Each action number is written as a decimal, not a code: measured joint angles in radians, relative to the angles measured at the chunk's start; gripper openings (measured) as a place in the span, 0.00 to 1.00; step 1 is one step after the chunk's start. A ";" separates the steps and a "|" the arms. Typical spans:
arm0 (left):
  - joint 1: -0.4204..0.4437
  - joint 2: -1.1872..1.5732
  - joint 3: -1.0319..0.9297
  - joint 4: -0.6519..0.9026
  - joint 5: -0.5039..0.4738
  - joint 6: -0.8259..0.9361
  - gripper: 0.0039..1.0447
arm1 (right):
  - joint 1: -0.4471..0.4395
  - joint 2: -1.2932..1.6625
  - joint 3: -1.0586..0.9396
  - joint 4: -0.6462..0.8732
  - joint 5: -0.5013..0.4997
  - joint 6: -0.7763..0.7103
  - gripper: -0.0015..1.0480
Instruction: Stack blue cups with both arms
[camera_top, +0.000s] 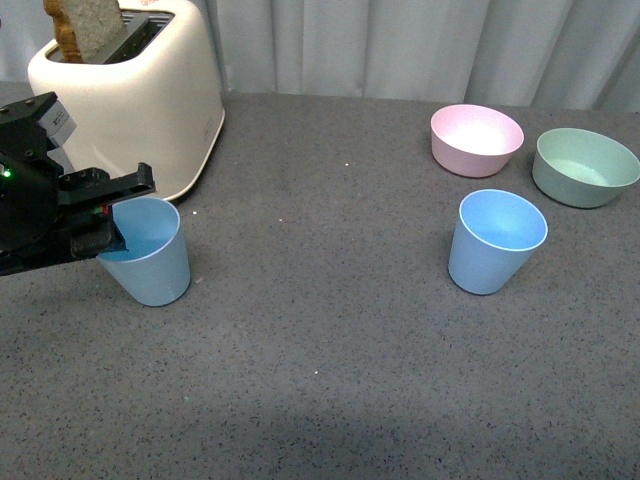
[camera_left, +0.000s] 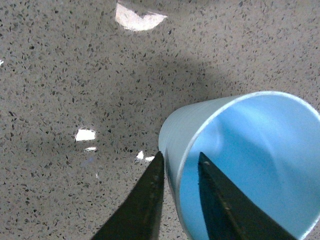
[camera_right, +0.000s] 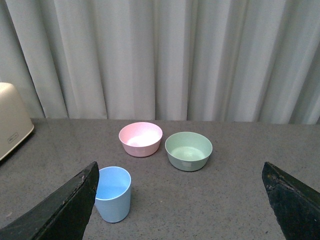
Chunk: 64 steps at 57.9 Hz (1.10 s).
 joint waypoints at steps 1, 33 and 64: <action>0.000 0.000 0.000 -0.004 -0.003 -0.001 0.17 | 0.000 0.000 0.000 0.000 0.000 0.000 0.91; -0.026 -0.041 0.004 -0.068 -0.006 -0.018 0.03 | 0.000 0.000 0.000 0.000 0.000 0.000 0.91; -0.289 0.100 0.218 -0.127 -0.052 -0.070 0.03 | 0.000 0.000 0.000 0.000 0.000 0.000 0.91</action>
